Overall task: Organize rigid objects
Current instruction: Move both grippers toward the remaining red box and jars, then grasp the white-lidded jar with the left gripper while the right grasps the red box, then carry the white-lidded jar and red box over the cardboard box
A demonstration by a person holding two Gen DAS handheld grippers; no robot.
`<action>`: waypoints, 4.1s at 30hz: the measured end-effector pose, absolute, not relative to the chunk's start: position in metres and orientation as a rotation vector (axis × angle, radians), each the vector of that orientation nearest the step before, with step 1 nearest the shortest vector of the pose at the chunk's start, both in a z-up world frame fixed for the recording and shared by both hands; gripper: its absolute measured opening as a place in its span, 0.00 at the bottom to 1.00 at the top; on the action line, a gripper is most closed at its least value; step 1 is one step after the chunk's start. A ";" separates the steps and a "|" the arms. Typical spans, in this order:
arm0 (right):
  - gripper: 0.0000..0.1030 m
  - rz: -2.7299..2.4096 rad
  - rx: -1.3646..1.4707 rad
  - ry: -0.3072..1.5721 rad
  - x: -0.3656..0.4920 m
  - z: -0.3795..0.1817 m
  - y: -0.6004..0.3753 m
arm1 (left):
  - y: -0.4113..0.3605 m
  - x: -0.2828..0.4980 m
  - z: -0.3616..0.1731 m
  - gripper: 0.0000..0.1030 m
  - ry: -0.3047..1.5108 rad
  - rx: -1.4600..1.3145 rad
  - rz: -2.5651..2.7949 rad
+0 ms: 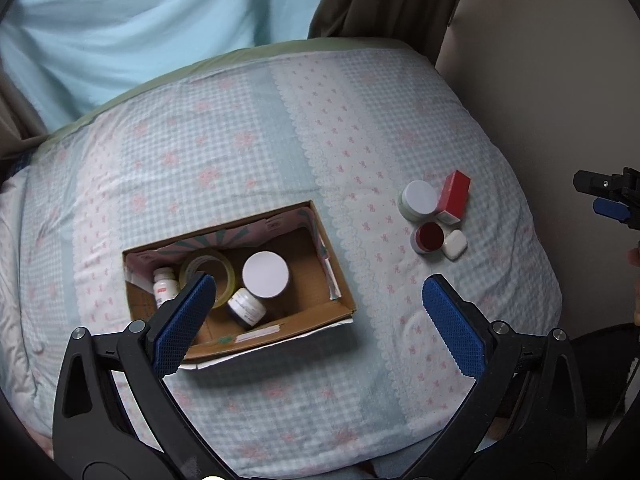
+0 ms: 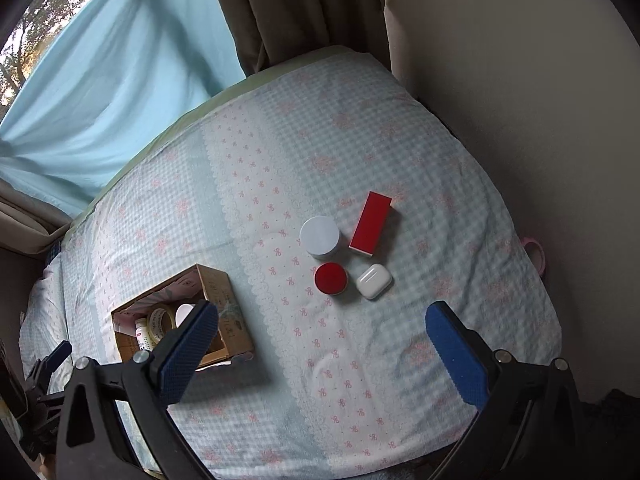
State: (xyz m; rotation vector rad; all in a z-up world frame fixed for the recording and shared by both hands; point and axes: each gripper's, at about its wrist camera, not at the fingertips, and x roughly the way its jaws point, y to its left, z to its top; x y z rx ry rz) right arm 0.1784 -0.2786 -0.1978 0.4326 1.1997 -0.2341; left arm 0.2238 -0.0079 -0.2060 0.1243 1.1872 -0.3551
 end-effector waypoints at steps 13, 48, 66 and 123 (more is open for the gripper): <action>1.00 -0.217 0.653 1.308 0.246 -0.280 -0.398 | -0.179 0.264 -0.301 1.00 1.349 0.276 -0.445; 0.42 -0.458 0.970 1.543 0.321 -0.501 -0.392 | -0.277 0.341 -0.502 0.67 1.444 0.476 -0.605; 0.39 -0.392 0.973 1.558 0.317 -0.523 -0.400 | -0.289 0.361 -0.513 0.66 1.482 0.473 -0.577; 0.37 0.101 0.394 1.440 0.269 -0.302 -0.003 | 0.200 0.256 -0.310 0.65 1.317 0.130 -0.283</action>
